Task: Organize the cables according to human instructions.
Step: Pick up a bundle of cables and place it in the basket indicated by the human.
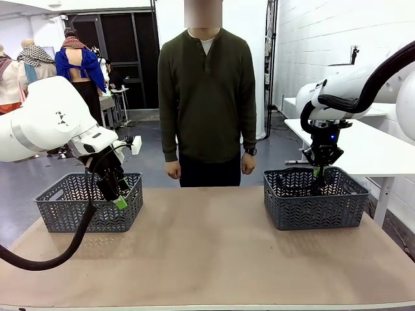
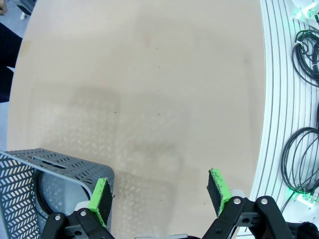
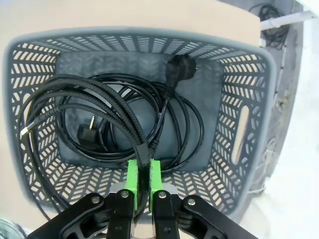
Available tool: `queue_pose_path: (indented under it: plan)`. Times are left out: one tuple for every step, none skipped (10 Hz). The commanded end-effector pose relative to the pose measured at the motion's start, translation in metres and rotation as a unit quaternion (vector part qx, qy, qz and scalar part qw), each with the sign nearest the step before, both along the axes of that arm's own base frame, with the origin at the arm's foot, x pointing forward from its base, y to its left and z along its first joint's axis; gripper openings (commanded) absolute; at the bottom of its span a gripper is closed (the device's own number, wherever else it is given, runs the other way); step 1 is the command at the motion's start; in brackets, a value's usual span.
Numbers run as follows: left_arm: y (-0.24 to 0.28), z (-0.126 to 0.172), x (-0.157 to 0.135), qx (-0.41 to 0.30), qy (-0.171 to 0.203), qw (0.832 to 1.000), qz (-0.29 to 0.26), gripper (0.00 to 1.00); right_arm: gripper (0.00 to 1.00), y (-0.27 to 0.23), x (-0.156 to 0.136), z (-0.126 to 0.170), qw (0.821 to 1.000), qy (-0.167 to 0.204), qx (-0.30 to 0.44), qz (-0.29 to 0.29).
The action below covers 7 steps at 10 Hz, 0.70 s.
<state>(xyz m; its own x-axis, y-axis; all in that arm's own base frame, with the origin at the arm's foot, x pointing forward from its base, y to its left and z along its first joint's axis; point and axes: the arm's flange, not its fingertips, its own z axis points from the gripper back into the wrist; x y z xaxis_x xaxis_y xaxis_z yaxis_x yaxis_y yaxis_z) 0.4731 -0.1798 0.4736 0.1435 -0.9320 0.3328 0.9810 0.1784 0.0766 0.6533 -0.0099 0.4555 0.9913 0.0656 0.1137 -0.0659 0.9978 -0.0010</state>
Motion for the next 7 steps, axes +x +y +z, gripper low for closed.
queue_pose_path:
  plan:
    - [0.001, 0.000, -0.001, 0.001, -0.001, 1.000, 0.001, 1.00, 0.00, -0.001, 0.000, -0.004, 1.000, -0.013, -0.003, 0.000]
    - [0.001, 0.000, -0.001, 0.001, -0.001, 1.000, 0.001, 1.00, 0.00, 0.000, 0.002, -0.005, 1.000, -0.011, -0.006, 0.001]
    - [0.001, 0.000, -0.001, 0.001, -0.001, 1.000, 0.001, 1.00, 0.14, 0.001, 0.003, -0.008, 1.000, -0.005, -0.013, 0.001]
    - [0.001, 0.000, -0.001, 0.001, -0.001, 1.000, 0.001, 1.00, 0.34, 0.000, 0.005, -0.010, 1.000, -0.005, -0.016, 0.001]
    - [0.001, 0.000, -0.001, 0.001, -0.001, 1.000, 0.001, 1.00, 0.53, 0.001, 0.009, -0.012, 1.000, -0.003, -0.018, -0.004]
    - [0.001, 0.000, -0.001, 0.001, -0.001, 1.000, 0.001, 1.00, 0.73, 0.002, 0.011, -0.010, 1.000, -0.002, -0.018, -0.011]
    - [0.001, 0.000, -0.001, 0.001, -0.001, 1.000, 0.001, 1.00, 0.93, 0.003, 0.012, -0.005, 1.000, 0.000, -0.007, -0.021]
